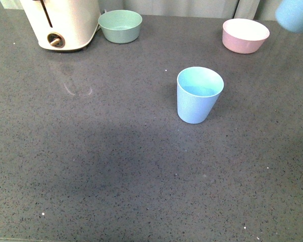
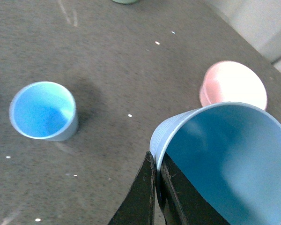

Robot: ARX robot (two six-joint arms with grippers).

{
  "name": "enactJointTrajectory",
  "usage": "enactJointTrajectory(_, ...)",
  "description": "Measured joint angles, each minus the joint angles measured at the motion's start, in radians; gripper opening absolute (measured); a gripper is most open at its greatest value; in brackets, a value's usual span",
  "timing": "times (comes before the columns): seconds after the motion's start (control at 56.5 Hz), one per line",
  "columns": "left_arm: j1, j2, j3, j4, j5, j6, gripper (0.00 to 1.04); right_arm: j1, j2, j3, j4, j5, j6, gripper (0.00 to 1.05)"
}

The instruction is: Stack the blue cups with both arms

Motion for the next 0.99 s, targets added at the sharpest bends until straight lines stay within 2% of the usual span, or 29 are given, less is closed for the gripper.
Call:
enactJointTrajectory(0.159, 0.0, 0.0, 0.0, 0.0, 0.0, 0.0, 0.96, 0.143, -0.035, -0.059, -0.008, 0.023, 0.001, 0.02)
enactJointTrajectory(0.443, 0.0, 0.0, 0.0, 0.0, 0.0, 0.0, 0.96, 0.287, -0.013, -0.065, 0.014, 0.072, 0.034, 0.02)
enactJointTrajectory(0.708, 0.0, 0.0, 0.0, 0.0, 0.0, 0.0, 0.96, 0.352, 0.016, -0.092, 0.022, 0.105, 0.043, 0.02)
enactJointTrajectory(0.992, 0.0, 0.0, 0.0, 0.0, 0.0, 0.0, 0.96, 0.364, 0.059, -0.118, 0.045, 0.142, 0.054, 0.02)
